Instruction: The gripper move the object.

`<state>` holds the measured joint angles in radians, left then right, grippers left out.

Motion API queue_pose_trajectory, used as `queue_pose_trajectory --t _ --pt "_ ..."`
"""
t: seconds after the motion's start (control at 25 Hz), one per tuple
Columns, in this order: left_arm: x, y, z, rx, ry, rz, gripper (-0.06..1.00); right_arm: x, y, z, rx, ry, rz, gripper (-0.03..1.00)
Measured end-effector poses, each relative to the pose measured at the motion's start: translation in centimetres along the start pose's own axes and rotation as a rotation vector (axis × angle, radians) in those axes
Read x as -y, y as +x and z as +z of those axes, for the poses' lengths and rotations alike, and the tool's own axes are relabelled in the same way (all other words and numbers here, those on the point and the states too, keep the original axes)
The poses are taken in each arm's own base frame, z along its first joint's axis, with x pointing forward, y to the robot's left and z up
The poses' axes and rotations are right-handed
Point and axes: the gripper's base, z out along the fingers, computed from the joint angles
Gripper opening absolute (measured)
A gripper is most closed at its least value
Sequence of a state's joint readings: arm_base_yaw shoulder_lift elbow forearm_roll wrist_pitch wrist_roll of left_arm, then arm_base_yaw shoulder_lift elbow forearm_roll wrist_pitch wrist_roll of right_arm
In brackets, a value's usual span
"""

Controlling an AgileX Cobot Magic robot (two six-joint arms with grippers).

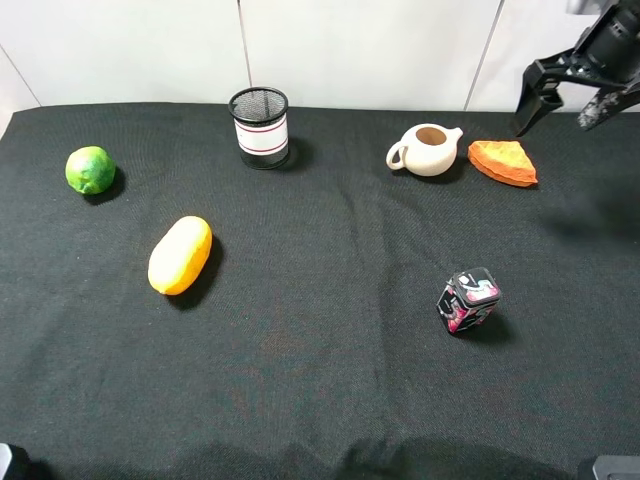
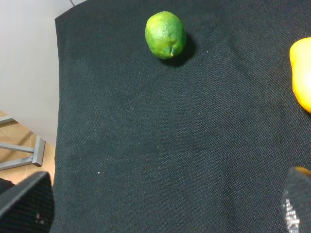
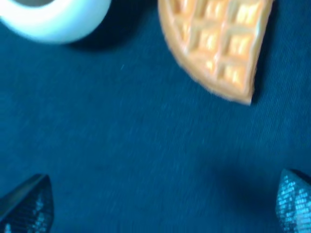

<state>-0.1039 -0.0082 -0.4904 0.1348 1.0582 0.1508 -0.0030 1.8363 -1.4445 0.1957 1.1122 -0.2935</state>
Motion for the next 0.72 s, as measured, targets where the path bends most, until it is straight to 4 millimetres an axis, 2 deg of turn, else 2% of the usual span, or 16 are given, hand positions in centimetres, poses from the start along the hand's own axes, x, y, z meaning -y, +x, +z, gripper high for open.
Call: queue_pose_trajectory --t 0.2,0.48,0.6,0.72 --pt "0.0 0.0 0.0 0.0 0.0 0.0 0.99 -0.7 1.1 -2.0 -0.039 -0.014 0.019 0.69" --pt "0.0 0.0 0.0 0.0 0.0 0.0 0.99 -1.6 2.2 -6.2 0.06 0.004 0.019 0.69" --pt "0.0 0.0 0.0 0.0 0.0 0.0 0.99 -2.3 3.4 -8.4 0.115 0.014 0.028 0.69" --pt "0.0 0.0 0.0 0.0 0.0 0.0 0.99 -2.9 5.2 -9.7 0.14 0.023 0.044 0.69"
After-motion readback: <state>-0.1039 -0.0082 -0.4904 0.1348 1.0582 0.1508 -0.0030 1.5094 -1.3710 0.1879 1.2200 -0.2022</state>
